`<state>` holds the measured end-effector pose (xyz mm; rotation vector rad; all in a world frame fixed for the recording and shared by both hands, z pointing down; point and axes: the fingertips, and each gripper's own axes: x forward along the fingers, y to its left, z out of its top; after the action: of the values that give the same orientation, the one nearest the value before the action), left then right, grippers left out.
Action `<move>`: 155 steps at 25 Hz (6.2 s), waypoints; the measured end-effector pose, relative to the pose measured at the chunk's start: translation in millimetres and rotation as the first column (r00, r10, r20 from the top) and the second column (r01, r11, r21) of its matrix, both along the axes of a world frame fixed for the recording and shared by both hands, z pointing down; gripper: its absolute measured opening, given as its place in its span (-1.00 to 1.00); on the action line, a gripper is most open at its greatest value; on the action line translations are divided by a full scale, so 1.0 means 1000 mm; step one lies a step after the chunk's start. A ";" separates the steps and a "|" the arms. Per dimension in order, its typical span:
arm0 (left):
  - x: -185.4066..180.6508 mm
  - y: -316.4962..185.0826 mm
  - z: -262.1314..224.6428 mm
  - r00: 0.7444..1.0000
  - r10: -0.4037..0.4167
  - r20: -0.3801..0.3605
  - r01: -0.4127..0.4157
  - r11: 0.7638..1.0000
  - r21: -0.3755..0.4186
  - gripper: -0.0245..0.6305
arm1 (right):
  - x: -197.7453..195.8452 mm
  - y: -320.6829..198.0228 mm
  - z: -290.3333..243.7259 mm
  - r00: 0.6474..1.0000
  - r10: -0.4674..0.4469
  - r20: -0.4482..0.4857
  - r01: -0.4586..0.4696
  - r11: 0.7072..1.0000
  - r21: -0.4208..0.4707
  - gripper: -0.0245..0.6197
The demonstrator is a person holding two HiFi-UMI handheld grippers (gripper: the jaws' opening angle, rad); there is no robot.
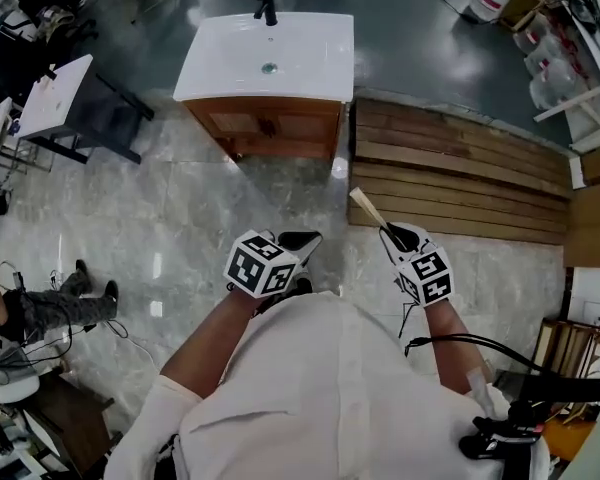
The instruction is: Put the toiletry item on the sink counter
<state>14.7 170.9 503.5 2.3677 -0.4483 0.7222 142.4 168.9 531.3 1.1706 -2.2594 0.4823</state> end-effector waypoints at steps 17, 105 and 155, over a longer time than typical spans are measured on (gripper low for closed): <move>-0.102 -0.164 0.002 0.988 -0.145 -0.056 0.145 0.989 -0.016 -0.91 | -0.066 -0.213 -0.019 0.996 -0.060 -0.064 0.062 0.998 0.026 -0.80; -0.158 -0.352 -0.001 0.828 -0.559 0.047 0.561 0.828 -0.017 -0.91 | -0.103 -0.582 0.048 0.885 -0.409 -0.225 0.422 0.907 0.010 -0.90; -0.167 -0.148 0.002 0.908 -0.418 0.009 0.418 0.907 0.050 -0.91 | -0.233 -0.178 -0.012 0.831 -0.556 0.012 0.556 0.831 -0.023 -0.91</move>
<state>-152.7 22.7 505.5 2.1969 -0.9559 0.5362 -90.8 -9.4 519.1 0.4435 -2.4432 0.2745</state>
